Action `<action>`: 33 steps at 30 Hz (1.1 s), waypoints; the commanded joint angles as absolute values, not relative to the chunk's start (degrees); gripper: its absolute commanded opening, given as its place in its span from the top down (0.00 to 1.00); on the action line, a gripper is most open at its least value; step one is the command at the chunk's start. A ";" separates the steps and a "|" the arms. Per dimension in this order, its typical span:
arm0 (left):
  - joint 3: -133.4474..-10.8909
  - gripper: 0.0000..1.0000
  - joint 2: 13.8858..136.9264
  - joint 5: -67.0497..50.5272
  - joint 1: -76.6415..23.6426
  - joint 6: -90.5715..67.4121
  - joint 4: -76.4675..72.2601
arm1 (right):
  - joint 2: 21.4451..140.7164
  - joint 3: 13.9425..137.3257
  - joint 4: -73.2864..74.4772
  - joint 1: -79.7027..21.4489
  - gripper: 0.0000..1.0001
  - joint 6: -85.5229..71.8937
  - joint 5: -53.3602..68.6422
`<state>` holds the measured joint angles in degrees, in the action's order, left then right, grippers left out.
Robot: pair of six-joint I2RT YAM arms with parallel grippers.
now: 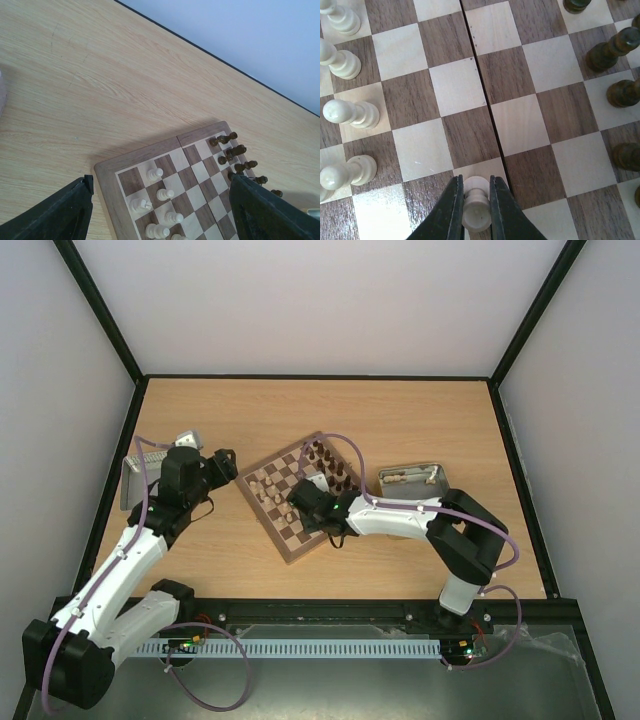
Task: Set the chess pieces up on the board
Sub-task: Pick up the chess piece from the chessboard, then place the chess piece on the chessboard.
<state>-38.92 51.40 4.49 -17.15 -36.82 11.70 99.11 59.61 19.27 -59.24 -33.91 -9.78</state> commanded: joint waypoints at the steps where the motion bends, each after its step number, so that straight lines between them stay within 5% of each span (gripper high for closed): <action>1: -38.26 0.23 50.78 4.26 -16.79 -36.43 11.30 | 98.18 61.25 20.67 -59.15 0.94 -33.36 -10.54; 33: -38.34 0.23 51.58 4.57 -16.54 -36.96 11.02 | 97.80 58.56 16.71 -69.33 0.95 -26.03 -3.56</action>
